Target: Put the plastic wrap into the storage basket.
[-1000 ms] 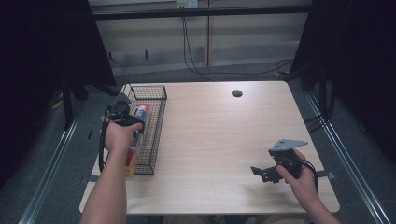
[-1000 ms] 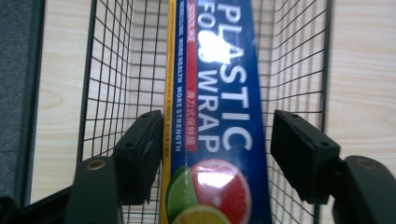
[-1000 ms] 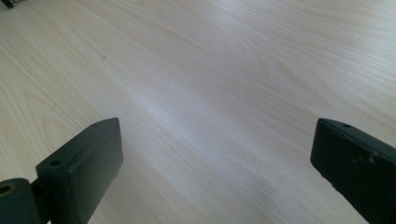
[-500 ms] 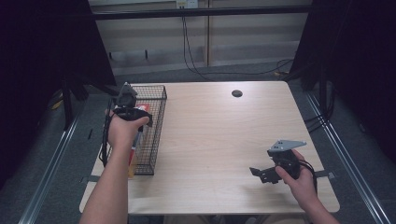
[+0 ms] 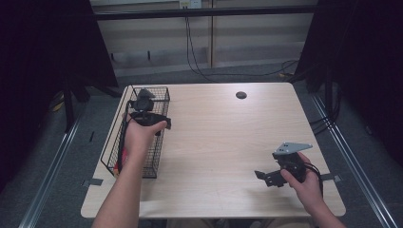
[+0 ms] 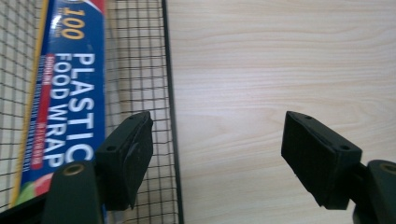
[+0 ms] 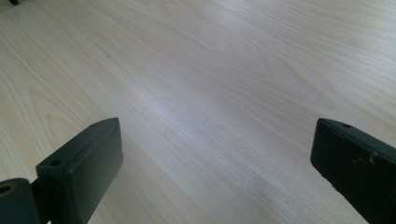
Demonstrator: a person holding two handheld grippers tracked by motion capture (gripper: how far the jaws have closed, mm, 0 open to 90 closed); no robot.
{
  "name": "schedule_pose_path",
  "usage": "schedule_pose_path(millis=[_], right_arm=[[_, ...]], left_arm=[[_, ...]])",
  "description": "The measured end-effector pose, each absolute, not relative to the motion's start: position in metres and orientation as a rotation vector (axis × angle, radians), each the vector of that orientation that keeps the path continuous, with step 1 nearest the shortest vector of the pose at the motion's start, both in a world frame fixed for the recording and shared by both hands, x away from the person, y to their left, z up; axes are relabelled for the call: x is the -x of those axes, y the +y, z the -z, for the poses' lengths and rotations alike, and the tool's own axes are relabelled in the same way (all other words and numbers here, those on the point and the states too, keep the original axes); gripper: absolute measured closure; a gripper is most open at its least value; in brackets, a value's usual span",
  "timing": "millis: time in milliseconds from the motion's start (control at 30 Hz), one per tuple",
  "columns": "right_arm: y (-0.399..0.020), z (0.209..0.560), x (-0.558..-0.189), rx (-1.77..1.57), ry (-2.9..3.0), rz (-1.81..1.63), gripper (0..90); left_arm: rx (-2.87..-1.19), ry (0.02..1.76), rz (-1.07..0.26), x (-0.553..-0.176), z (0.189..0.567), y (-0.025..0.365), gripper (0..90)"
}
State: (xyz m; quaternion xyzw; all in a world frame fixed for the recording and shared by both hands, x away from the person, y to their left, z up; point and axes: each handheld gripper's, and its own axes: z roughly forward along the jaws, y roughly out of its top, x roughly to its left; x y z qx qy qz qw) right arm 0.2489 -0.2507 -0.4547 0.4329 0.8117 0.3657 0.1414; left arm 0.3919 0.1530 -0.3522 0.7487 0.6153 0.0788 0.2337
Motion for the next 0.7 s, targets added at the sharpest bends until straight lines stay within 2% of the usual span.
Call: schedule_pose_path(millis=[67,133,700], right_arm=[[-0.251,0.455,-0.249,-1.253,2.342,-1.056,2.0],[-0.251,0.455,-0.249,-1.255,2.344,-1.055,2.0],[-0.254,0.457,-0.249,-1.264,2.343,-1.042,2.0]], left_arm=[[-2.063,1.673,-0.215,-0.391,0.354,0.150,23.0],[-2.071,1.631,-0.230,-0.389,0.358,0.143,17.8],[-2.126,1.466,-0.214,-0.378,0.370,0.113,9.4]])
